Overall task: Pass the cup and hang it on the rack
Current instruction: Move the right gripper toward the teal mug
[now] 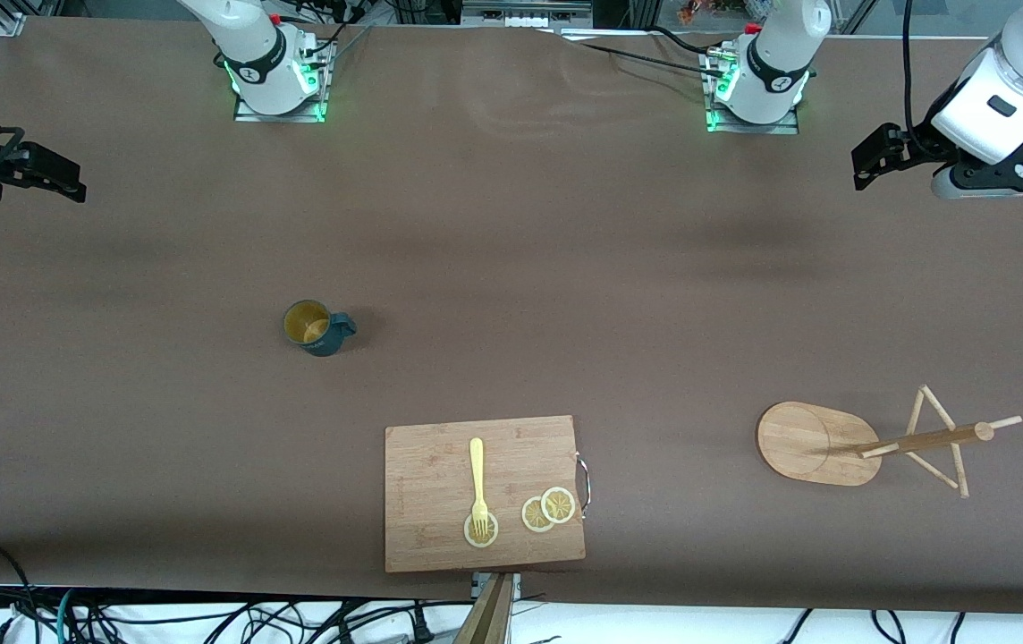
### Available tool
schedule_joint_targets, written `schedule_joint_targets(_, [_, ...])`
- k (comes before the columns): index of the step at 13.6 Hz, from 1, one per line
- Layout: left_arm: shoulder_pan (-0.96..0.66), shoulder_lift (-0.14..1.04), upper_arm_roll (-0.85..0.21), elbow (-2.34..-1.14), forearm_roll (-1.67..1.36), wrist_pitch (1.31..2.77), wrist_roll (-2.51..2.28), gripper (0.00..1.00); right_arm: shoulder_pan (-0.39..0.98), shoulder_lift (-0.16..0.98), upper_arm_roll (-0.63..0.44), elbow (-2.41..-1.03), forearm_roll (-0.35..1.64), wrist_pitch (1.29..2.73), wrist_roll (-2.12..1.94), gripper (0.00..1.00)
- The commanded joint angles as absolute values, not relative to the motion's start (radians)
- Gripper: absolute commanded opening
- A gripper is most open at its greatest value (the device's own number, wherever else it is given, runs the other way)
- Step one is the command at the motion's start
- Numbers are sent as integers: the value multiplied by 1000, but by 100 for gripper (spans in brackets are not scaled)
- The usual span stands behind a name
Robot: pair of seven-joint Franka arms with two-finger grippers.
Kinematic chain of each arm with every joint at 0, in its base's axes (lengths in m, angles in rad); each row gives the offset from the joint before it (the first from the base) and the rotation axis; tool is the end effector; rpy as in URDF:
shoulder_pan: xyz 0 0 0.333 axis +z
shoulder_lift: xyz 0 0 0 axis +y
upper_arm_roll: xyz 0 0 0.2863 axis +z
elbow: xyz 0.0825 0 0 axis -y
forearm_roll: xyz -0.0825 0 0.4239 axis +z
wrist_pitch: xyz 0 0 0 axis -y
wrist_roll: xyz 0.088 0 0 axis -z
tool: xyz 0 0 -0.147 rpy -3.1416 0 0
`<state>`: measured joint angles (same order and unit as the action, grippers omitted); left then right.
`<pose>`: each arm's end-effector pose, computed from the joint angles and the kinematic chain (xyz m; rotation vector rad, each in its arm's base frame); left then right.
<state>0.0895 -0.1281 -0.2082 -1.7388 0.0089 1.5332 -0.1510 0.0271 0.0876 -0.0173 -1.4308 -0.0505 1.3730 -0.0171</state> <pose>0.5448 -0.0682 0.5381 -3.0933 -0.0541 0.1158 0.5920 -0.0020 0.5576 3.0822 0.0317 -0.2247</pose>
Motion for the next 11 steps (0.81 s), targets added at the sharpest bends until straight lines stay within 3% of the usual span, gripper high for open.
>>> schedule_joint_targets(1, [77, -156, -195, -1766, 8, 1554, -130, 100, 6, 106, -2, -1391, -58, 1348, -29, 100])
schedule_joint_targets(11, [86, -153, -192, -1779, 8, 1592, -129, 100, 3, 117, -3, -1382, -61, 1351, -29, 100])
